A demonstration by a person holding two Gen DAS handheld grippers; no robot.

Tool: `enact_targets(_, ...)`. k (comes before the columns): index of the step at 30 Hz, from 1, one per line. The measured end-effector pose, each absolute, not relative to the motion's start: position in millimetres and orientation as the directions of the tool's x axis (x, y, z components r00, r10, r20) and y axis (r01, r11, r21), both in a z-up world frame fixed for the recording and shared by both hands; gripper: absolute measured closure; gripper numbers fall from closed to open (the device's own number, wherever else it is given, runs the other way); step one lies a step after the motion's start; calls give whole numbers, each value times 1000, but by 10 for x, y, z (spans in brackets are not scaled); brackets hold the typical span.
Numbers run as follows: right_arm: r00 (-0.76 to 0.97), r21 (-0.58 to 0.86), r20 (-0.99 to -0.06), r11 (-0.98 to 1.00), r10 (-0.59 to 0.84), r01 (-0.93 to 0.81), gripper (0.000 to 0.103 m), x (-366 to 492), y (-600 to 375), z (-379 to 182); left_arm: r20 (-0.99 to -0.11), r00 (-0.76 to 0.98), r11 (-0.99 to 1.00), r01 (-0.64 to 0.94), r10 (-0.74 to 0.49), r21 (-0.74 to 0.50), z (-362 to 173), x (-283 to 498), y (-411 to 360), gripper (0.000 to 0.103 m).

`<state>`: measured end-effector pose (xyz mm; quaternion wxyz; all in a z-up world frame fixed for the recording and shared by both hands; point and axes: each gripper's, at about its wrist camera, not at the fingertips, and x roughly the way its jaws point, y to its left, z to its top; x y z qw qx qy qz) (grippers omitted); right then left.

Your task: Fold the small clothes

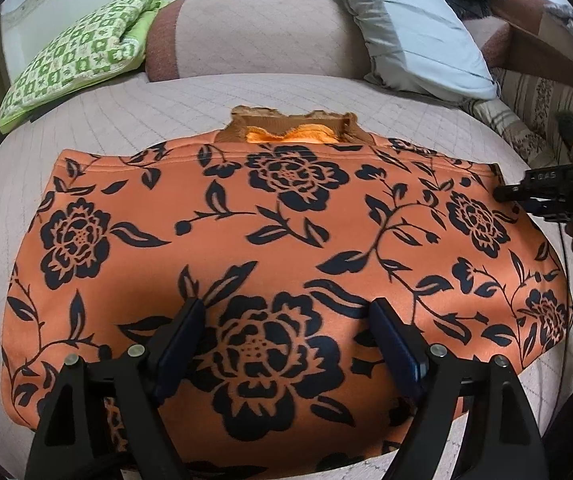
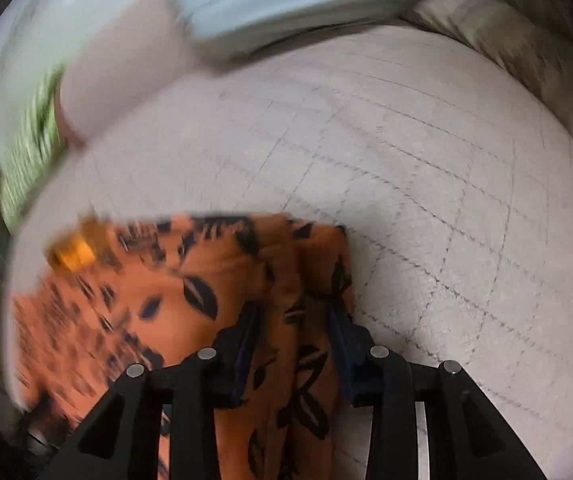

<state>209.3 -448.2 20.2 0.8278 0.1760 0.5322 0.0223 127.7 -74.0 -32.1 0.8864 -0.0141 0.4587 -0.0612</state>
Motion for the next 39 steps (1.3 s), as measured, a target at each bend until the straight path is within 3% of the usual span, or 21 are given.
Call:
enact_targets(3, 478, 205, -867, 975, 141, 84, 55, 2032, -4251, 463, -812, 572, 993, 53, -119, -108, -299, 1295, -615, 19)
enact_targets(4, 502, 203, -849, 979, 162, 28, 52, 2011, -4116, 567, -811, 572, 992, 40, -120, -119, -295, 1296, -581, 19)
enact_targets(6, 513, 203, -833, 977, 209, -68, 38, 2004, -3822, 686, -807, 579, 990, 13, -119, -137, -276, 1286, -499, 19)
enact_targets(8, 483, 212, -833, 961, 272, -175, 34, 2044, -3421, 723, -803, 585, 990, 6, -116, -138, -263, 1274, -465, 19)
enact_targets(14, 421, 151, -874, 960, 241, -235, 34, 2280, -2672, 409, -804, 584, 989, -14, -114, -150, -256, 1272, -344, 19)
enact_targets(18, 453, -11, -889, 985, 68, -170, 66, 2470, -2550, 257, -807, 580, 987, -31, -108, -155, -251, 1263, -238, 19)
enact_targets(20, 452, 22, -889, 995, 64, -98, 66, 2549, -2641, 281, -806, 582, 987, -43, -104, -157, -240, 1249, -181, 19)
enact_targets(22, 462, 38, -883, 995, 79, -98, 58, 2506, -2645, 346, -805, 585, 984, -65, -96, -165, -221, 1237, -104, 19)
enact_targets(23, 479, 37, -873, 992, 90, -119, 46, 2413, -2640, 408, -803, 588, 982, -74, -97, -173, -212, 1234, -62, 19)
enact_targets(24, 491, 36, -866, 992, 92, -123, 42, 2342, -2610, 431, -799, 594, 980, -85, -95, -180, -197, 1228, -19, 19)
enact_targets(31, 547, 173, -811, 979, 206, -112, 34, 1450, -2952, 651, -771, 635, 964, -184, -35, -195, -38, 1090, 523, 19)
enact_targets(39, 585, 270, -767, 960, 264, -79, 34, 644, -3316, 393, -823, 560, 829, -411, -100, -380, -297, 721, 1467, 19)
